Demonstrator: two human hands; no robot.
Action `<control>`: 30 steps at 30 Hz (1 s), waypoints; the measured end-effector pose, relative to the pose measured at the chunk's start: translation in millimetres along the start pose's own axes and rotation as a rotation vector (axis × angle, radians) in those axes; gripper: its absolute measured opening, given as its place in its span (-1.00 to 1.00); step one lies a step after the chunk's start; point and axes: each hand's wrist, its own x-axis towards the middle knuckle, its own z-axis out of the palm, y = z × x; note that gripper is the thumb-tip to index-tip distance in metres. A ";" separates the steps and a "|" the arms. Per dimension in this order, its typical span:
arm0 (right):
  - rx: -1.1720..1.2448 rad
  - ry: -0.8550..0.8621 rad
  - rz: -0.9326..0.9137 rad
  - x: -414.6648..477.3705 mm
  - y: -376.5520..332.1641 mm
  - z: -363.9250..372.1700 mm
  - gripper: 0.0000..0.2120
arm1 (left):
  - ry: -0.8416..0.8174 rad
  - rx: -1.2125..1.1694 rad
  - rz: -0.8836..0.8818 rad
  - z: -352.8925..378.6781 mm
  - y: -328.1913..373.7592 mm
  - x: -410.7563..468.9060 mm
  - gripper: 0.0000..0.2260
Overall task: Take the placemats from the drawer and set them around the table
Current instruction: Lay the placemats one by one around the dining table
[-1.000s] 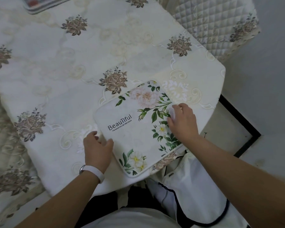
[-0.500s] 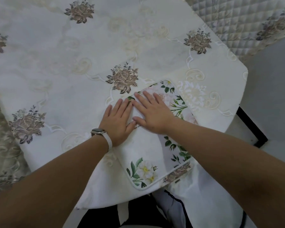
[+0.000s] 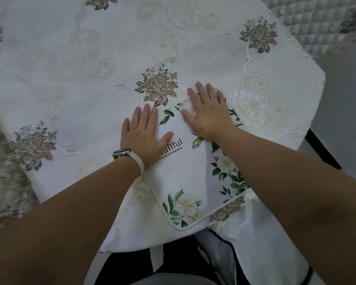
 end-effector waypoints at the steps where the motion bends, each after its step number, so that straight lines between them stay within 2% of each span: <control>1: 0.016 0.011 0.028 -4.1 5.6 0.3 -0.30 | -0.002 -0.014 -0.016 0.7 -1.0 -0.9 -0.28; 12: 0.044 -0.011 0.158 -101.5 45.4 11.0 -0.27 | -0.004 -0.077 -0.079 11.8 -17.0 -47.1 -0.22; 23: 0.038 -0.036 0.233 -179.1 10.0 37.9 -0.32 | -0.173 0.012 0.350 25.0 28.8 -127.9 -0.06; 27: 0.004 -0.037 0.168 -195.7 -20.4 46.3 -0.31 | -0.206 0.040 0.419 27.6 54.1 -144.9 -0.01; 30: 0.001 -0.021 0.102 -203.6 -39.0 50.6 -0.39 | -0.227 0.061 0.424 30.8 71.1 -151.5 0.02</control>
